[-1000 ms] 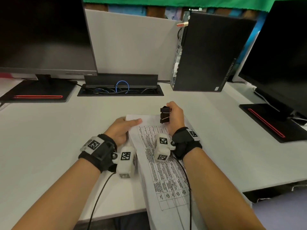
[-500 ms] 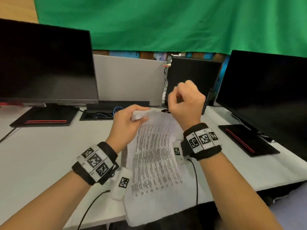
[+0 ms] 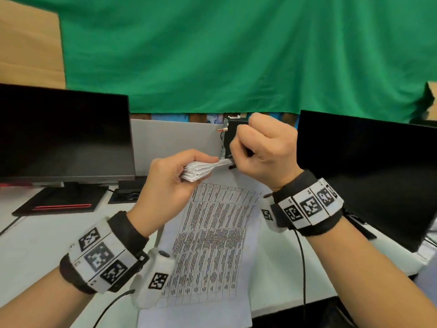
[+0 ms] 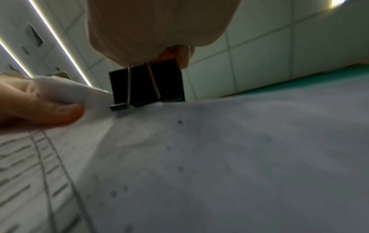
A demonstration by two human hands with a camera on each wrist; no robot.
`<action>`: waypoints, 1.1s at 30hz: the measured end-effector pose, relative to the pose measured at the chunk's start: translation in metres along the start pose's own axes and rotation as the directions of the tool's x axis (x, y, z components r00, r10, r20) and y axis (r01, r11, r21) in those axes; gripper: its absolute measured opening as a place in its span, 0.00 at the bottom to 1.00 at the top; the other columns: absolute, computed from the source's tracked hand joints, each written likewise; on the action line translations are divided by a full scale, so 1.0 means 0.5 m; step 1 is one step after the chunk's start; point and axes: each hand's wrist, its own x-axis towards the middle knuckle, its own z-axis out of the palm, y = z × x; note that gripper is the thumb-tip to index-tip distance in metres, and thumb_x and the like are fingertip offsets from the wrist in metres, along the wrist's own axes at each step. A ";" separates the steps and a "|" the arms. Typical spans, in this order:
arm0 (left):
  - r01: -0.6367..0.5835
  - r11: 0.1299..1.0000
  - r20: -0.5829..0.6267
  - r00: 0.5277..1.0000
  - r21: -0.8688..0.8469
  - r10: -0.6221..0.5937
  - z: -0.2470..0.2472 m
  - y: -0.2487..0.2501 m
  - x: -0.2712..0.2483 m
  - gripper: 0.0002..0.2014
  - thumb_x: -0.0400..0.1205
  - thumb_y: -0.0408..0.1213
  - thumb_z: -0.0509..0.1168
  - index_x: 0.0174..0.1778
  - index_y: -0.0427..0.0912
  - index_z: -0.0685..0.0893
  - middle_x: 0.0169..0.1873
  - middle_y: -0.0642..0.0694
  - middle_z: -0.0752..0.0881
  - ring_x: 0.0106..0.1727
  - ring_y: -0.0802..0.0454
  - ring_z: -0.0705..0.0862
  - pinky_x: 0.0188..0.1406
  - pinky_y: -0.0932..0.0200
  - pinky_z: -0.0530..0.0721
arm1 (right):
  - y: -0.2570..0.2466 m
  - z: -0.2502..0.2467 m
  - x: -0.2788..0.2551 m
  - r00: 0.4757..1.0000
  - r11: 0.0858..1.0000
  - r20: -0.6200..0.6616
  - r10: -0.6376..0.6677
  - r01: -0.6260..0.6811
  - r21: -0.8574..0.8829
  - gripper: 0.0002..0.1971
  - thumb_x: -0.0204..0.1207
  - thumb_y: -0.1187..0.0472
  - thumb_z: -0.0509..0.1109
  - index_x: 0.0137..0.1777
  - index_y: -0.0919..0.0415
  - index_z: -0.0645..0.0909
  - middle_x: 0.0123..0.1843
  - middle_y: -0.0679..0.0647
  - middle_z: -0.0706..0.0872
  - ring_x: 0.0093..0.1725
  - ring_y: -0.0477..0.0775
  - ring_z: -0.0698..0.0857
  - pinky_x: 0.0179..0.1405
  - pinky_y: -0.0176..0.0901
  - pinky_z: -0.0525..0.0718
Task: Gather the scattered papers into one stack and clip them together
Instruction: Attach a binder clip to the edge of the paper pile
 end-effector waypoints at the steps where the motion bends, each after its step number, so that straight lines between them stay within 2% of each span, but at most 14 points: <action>1: -0.012 1.000 0.009 1.000 0.002 0.012 -0.001 0.005 0.002 0.13 0.76 0.28 0.73 0.53 0.46 0.88 0.43 0.55 0.90 0.42 0.62 0.87 0.41 0.64 0.83 | -0.001 0.000 0.007 1.000 1.000 0.006 -0.002 0.002 0.026 0.17 0.68 0.73 0.67 0.22 0.63 0.65 0.29 0.52 0.59 0.27 0.52 0.59 0.28 0.39 0.57; 8: -0.053 0.998 0.023 0.998 0.045 0.052 0.003 0.007 0.004 0.19 0.73 0.19 0.73 0.53 0.47 0.88 0.43 0.54 0.91 0.41 0.57 0.88 0.40 0.52 0.83 | 0.018 0.017 0.026 0.991 0.980 0.128 0.035 -0.059 0.188 0.16 0.66 0.74 0.67 0.22 0.65 0.67 0.29 0.49 0.61 0.24 0.52 0.59 0.26 0.38 0.57; 11: -0.082 0.993 0.034 0.996 0.090 0.079 0.004 0.007 0.004 0.20 0.73 0.18 0.72 0.54 0.46 0.88 0.43 0.56 0.90 0.40 0.59 0.87 0.39 0.56 0.83 | 0.014 0.022 0.029 0.989 0.980 0.148 -0.019 -0.012 0.200 0.15 0.66 0.73 0.65 0.23 0.62 0.64 0.28 0.50 0.61 0.24 0.52 0.59 0.24 0.39 0.57; 15: -0.117 0.983 0.025 0.993 0.141 0.115 -0.002 0.014 0.012 0.20 0.72 0.16 0.72 0.54 0.43 0.88 0.41 0.59 0.89 0.39 0.66 0.85 0.38 0.65 0.82 | 0.006 0.016 0.044 0.984 0.986 0.121 -0.135 0.121 0.113 0.16 0.66 0.72 0.64 0.30 0.56 0.58 0.31 0.50 0.59 0.26 0.52 0.57 0.20 0.42 0.59; 16: -0.114 0.983 0.016 0.993 0.145 0.113 -0.003 0.013 0.013 0.19 0.72 0.17 0.72 0.54 0.43 0.88 0.41 0.59 0.89 0.39 0.65 0.85 0.37 0.64 0.82 | 0.006 0.019 0.046 0.986 0.988 0.116 -0.122 0.109 0.111 0.16 0.66 0.72 0.64 0.30 0.56 0.59 0.31 0.49 0.59 0.26 0.52 0.57 0.21 0.41 0.58; 19: -0.076 0.988 -0.005 0.997 0.134 0.078 -0.004 0.009 0.014 0.18 0.74 0.19 0.72 0.54 0.45 0.88 0.40 0.52 0.90 0.36 0.52 0.87 0.35 0.52 0.82 | 0.014 0.037 0.041 0.989 0.983 0.146 -0.001 -0.025 0.182 0.15 0.65 0.72 0.65 0.24 0.60 0.64 0.28 0.50 0.60 0.23 0.54 0.59 0.22 0.41 0.57; 20: -0.066 0.990 -0.017 0.998 0.124 0.068 -0.004 0.008 0.013 0.19 0.74 0.20 0.72 0.54 0.46 0.88 0.39 0.52 0.90 0.35 0.52 0.87 0.35 0.52 0.82 | 0.017 0.045 0.038 0.983 0.979 0.176 0.041 -0.075 0.190 0.14 0.64 0.72 0.65 0.24 0.61 0.65 0.27 0.51 0.62 0.22 0.56 0.60 0.20 0.42 0.59; 23: -0.022 0.998 -0.057 0.998 0.064 0.025 -0.005 0.008 0.012 0.16 0.76 0.25 0.72 0.53 0.50 0.86 0.40 0.58 0.89 0.37 0.60 0.86 0.36 0.64 0.82 | 0.024 0.061 0.039 0.944 0.963 0.297 0.143 -0.202 0.178 0.15 0.70 0.65 0.66 0.27 0.57 0.66 0.26 0.50 0.67 0.23 0.57 0.68 0.21 0.48 0.69; 24: -0.010 0.998 -0.064 0.998 0.057 0.013 -0.006 0.007 0.013 0.15 0.76 0.26 0.72 0.53 0.50 0.86 0.40 0.59 0.89 0.38 0.60 0.86 0.36 0.64 0.82 | 0.026 0.062 0.044 0.925 0.954 0.339 0.173 -0.243 0.175 0.15 0.73 0.61 0.66 0.28 0.56 0.66 0.27 0.49 0.68 0.24 0.55 0.70 0.23 0.48 0.70; 27: 0.025 0.998 -0.093 0.995 0.054 -0.020 -0.013 -0.005 0.018 0.12 0.77 0.27 0.72 0.53 0.47 0.87 0.40 0.53 0.90 0.38 0.54 0.87 0.38 0.54 0.82 | 0.042 0.057 0.057 0.874 0.912 0.409 0.263 -0.363 0.191 0.17 0.79 0.50 0.63 0.32 0.60 0.72 0.29 0.47 0.73 0.29 0.48 0.71 0.31 0.40 0.68; 30: 0.037 0.998 -0.101 0.994 0.043 -0.033 -0.019 -0.009 0.022 0.12 0.77 0.28 0.72 0.53 0.47 0.87 0.41 0.51 0.90 0.39 0.53 0.87 0.39 0.50 0.83 | 0.047 0.053 0.056 0.873 0.905 0.429 0.232 -0.356 0.233 0.19 0.82 0.49 0.60 0.36 0.63 0.78 0.31 0.48 0.76 0.31 0.47 0.73 0.32 0.40 0.70; 33: 0.042 0.998 -0.100 0.994 0.036 -0.039 -0.019 -0.006 0.027 0.12 0.77 0.29 0.72 0.52 0.50 0.86 0.38 0.53 0.89 0.37 0.51 0.86 0.38 0.51 0.83 | 0.034 0.065 0.051 0.880 0.928 0.420 0.221 -0.322 0.189 0.20 0.82 0.49 0.59 0.32 0.59 0.74 0.28 0.47 0.72 0.29 0.50 0.73 0.30 0.46 0.72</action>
